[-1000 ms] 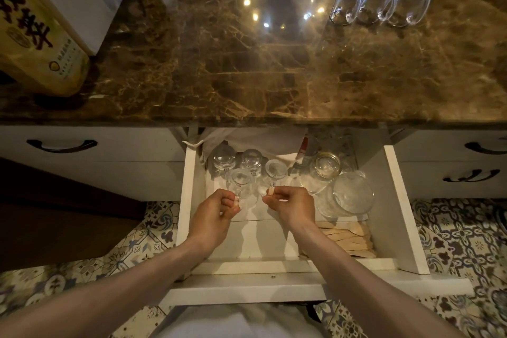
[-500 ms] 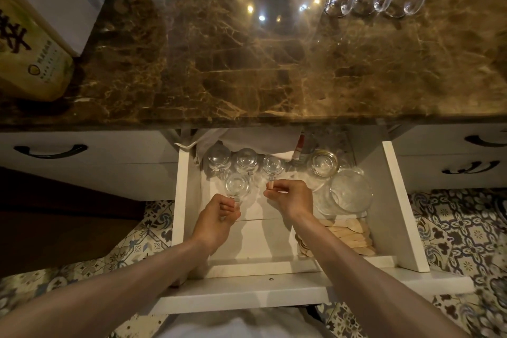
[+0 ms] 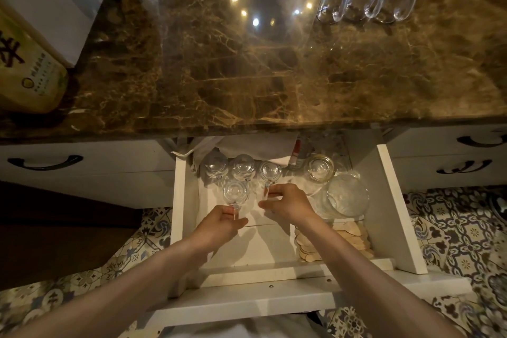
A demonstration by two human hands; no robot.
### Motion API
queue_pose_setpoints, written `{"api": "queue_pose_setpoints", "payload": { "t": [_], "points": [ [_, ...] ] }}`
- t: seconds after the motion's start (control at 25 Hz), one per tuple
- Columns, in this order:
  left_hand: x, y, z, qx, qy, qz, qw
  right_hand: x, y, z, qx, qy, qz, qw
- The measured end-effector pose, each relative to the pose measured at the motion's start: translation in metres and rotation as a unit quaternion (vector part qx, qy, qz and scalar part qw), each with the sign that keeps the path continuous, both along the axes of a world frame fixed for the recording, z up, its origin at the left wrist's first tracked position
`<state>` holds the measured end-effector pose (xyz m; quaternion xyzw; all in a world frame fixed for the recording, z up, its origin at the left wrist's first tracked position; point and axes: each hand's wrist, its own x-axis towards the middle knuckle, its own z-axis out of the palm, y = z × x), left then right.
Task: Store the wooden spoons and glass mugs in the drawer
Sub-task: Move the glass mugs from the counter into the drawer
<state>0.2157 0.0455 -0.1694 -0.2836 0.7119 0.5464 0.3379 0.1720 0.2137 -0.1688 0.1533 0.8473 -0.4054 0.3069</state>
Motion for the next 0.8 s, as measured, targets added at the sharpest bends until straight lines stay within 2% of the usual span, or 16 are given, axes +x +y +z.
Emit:
{"api": "queue_pose_setpoints", "payload": {
  "t": [0.08, 0.16, 0.28, 0.4, 0.48, 0.64, 0.8],
  "points": [
    [-0.007, -0.003, 0.015, 0.028, -0.036, -0.043, 0.998, -0.004, 0.003, 0.011, -0.001, -0.017, 0.040, 0.999],
    [-0.017, -0.009, 0.030, 0.031, -0.056, -0.149, 0.987, -0.007, 0.006, 0.024, 0.001, -0.043, 0.076, 0.996],
    [-0.032, -0.018, 0.049, -0.080, -0.029, -0.371, 0.925, -0.016, 0.013, 0.050, 0.016, -0.053, 0.127, 0.990],
    [-0.052, -0.016, 0.078, -0.130, 0.054, -0.461, 0.876, -0.029, 0.024, 0.086, -0.022, -0.041, 0.120, 0.992],
    [-0.066, -0.007, 0.100, -0.119, 0.103, -0.453, 0.877, -0.038, 0.033, 0.112, -0.033, -0.009, 0.103, 0.994],
    [-0.098, 0.013, 0.142, -0.057, 0.234, -0.376, 0.895, -0.056, 0.054, 0.153, -0.063, 0.077, 0.060, 0.993],
    [-0.139, 0.043, 0.160, -0.001, 0.352, -0.272, 0.896, -0.084, 0.067, 0.164, -0.116, 0.197, -0.068, 0.971]
  ]
}}
